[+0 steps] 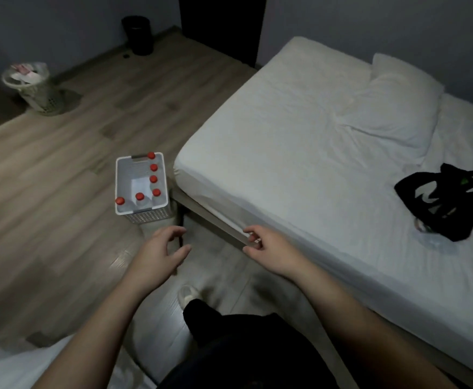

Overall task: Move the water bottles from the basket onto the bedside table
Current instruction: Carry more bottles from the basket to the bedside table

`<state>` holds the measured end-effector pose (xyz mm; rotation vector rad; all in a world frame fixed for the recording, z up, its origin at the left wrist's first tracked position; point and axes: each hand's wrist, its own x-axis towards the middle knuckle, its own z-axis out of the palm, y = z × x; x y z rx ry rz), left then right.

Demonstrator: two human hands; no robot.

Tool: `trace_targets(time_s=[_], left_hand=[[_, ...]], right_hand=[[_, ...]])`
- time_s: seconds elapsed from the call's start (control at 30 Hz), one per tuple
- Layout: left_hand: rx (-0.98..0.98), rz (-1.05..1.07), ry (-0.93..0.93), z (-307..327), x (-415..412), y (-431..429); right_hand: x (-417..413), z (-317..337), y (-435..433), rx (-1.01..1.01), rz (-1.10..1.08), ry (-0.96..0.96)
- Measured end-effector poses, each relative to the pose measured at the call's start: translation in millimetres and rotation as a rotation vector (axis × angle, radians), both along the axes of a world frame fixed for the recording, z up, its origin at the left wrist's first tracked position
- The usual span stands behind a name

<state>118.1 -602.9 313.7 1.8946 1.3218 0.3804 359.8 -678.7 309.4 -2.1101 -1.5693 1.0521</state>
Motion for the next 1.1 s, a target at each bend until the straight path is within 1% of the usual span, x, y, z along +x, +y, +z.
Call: trace_targets(time_s=[0.17,0.27,0.4,0.53,0.67,0.77,0.83,0.9,0.93,1.0,1.1], left_hand=[[-0.033,0.015,0.080,-13,-34,85],[-0.058,0.082,0.115,-26,-60,130],[-0.130,0.195,0.165,-45,-90,171],[-0.214,0.233,0.254,-72,-114,210],[-0.280,0.136,0.420,-90,-131,260],[-0.336,0.048,0.503,-102,-136,306],[-0.402,0.013,0.507,-110,-136,337],[-0.470,0.015,0.451,-126,-136,365],[-0.484,0.010,0.438,-134,-137,377],[-0.459,-0.055,0.500,-162,-140,400],[-0.470,-0.119,0.583,-215,-147,425]], right_hand=[[-40,-7,108,-0.107,0.091,0.025],[-67,-12,169,-0.137,0.170,0.007],[-108,-15,231,-0.207,0.270,-0.038],[-147,-38,280,-0.282,0.379,-0.117],[-173,-65,318,-0.346,0.266,-0.109],[-190,-83,344,-0.394,0.194,-0.111],[-202,-95,363,-0.429,0.163,-0.122],[-215,-112,384,-0.477,0.105,-0.118],[-220,-123,395,-0.500,0.070,-0.110],[-231,-149,415,-0.538,0.006,-0.069],[-242,-196,442,-0.571,-0.111,-0.001]])
